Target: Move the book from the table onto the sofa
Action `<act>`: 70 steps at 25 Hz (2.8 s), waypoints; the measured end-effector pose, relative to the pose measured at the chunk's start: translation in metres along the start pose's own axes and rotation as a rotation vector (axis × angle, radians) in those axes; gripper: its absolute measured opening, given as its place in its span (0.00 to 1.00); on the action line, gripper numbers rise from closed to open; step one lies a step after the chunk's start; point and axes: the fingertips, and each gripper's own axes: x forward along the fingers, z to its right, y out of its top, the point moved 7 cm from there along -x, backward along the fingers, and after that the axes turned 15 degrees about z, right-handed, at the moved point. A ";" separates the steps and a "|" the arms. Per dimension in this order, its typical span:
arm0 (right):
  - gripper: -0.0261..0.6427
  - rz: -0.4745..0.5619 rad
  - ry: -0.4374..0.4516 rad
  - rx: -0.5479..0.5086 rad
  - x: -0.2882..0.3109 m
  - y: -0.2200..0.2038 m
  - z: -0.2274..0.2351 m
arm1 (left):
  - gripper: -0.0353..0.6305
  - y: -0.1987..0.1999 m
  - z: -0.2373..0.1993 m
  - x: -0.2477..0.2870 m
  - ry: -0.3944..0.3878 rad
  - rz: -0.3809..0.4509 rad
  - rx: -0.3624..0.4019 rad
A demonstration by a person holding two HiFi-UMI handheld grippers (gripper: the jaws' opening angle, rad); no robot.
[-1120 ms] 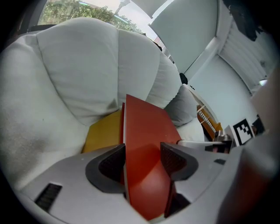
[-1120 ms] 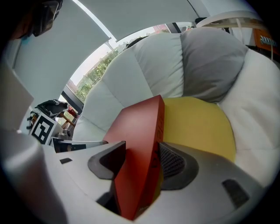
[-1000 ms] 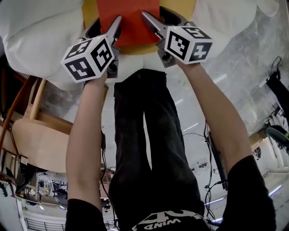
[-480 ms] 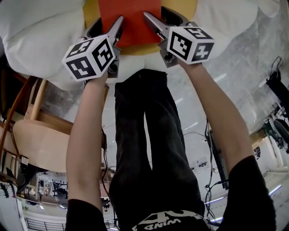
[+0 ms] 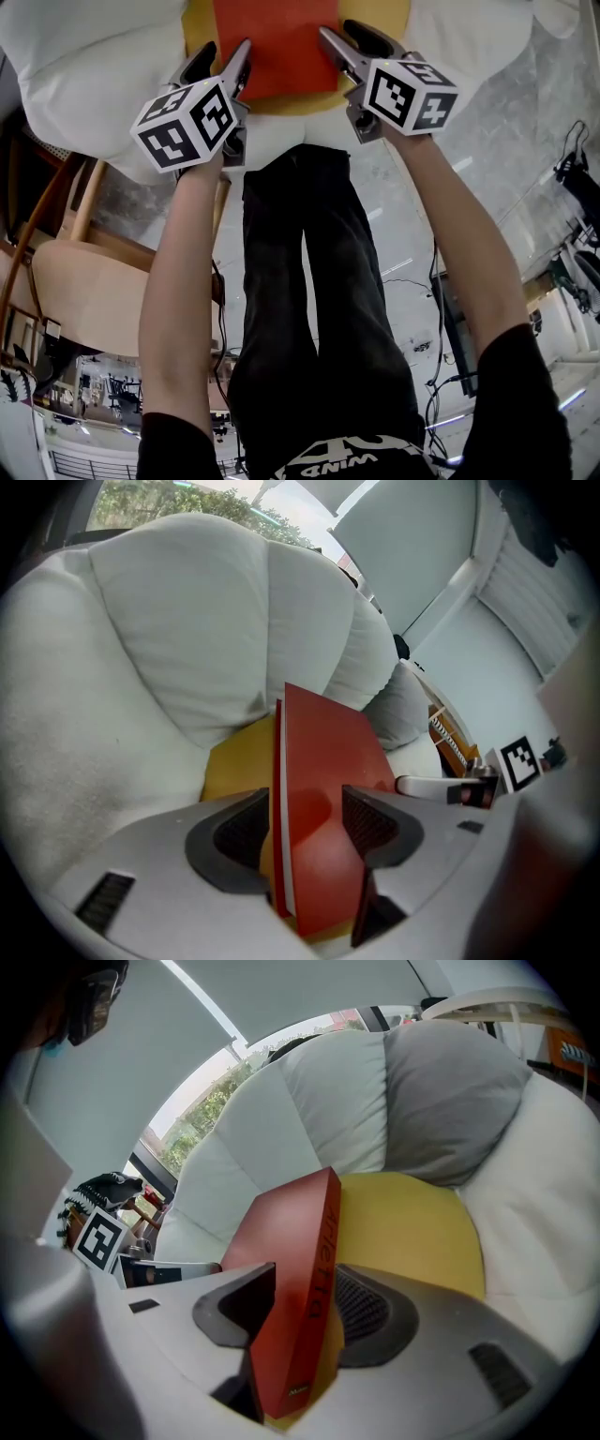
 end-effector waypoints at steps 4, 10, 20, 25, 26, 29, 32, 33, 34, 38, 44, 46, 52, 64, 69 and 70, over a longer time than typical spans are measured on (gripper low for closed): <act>0.33 -0.004 0.017 0.008 -0.010 0.008 -0.005 | 0.44 0.007 0.006 -0.010 0.010 0.003 0.014; 0.30 -0.008 0.032 -0.011 -0.026 0.024 -0.022 | 0.44 0.024 0.024 -0.027 0.018 0.023 0.029; 0.06 -0.063 0.087 -0.027 -0.036 0.041 -0.061 | 0.07 0.042 0.057 -0.044 0.020 0.001 0.030; 0.04 -0.082 0.105 -0.026 -0.051 0.052 -0.077 | 0.07 0.047 0.082 -0.063 -0.014 -0.024 0.014; 0.04 -0.083 0.104 -0.026 -0.054 0.055 -0.081 | 0.07 0.051 0.084 -0.068 -0.012 -0.017 0.010; 0.04 -0.073 0.115 -0.012 -0.069 0.065 -0.098 | 0.07 0.064 0.093 -0.087 -0.015 0.005 0.007; 0.04 -0.050 0.120 0.018 -0.087 0.076 -0.112 | 0.07 0.077 0.106 -0.104 -0.023 0.020 0.015; 0.04 -0.041 0.116 0.027 -0.093 0.081 -0.117 | 0.07 0.082 0.110 -0.109 -0.025 0.025 0.022; 0.04 -0.035 0.114 0.035 -0.100 0.085 -0.123 | 0.07 0.087 0.115 -0.116 -0.027 0.029 0.030; 0.04 -0.021 0.130 0.056 -0.129 0.100 -0.151 | 0.07 0.104 0.133 -0.147 -0.030 0.036 0.029; 0.04 -0.007 0.174 0.063 -0.174 0.136 -0.188 | 0.07 0.133 0.169 -0.187 -0.034 0.069 -0.025; 0.04 -0.002 0.188 0.058 -0.191 0.150 -0.199 | 0.07 0.146 0.186 -0.203 -0.041 0.083 -0.025; 0.04 0.031 0.217 0.051 -0.243 0.190 -0.234 | 0.07 0.187 0.239 -0.255 -0.083 0.118 -0.010; 0.04 0.160 0.302 0.022 -0.344 0.262 -0.294 | 0.07 0.251 0.309 -0.355 -0.155 0.209 0.037; 0.04 0.191 0.333 0.001 -0.378 0.281 -0.308 | 0.07 0.269 0.334 -0.385 -0.189 0.245 0.067; 0.04 0.192 0.342 -0.010 -0.383 0.284 -0.311 | 0.07 0.271 0.338 -0.391 -0.199 0.254 0.075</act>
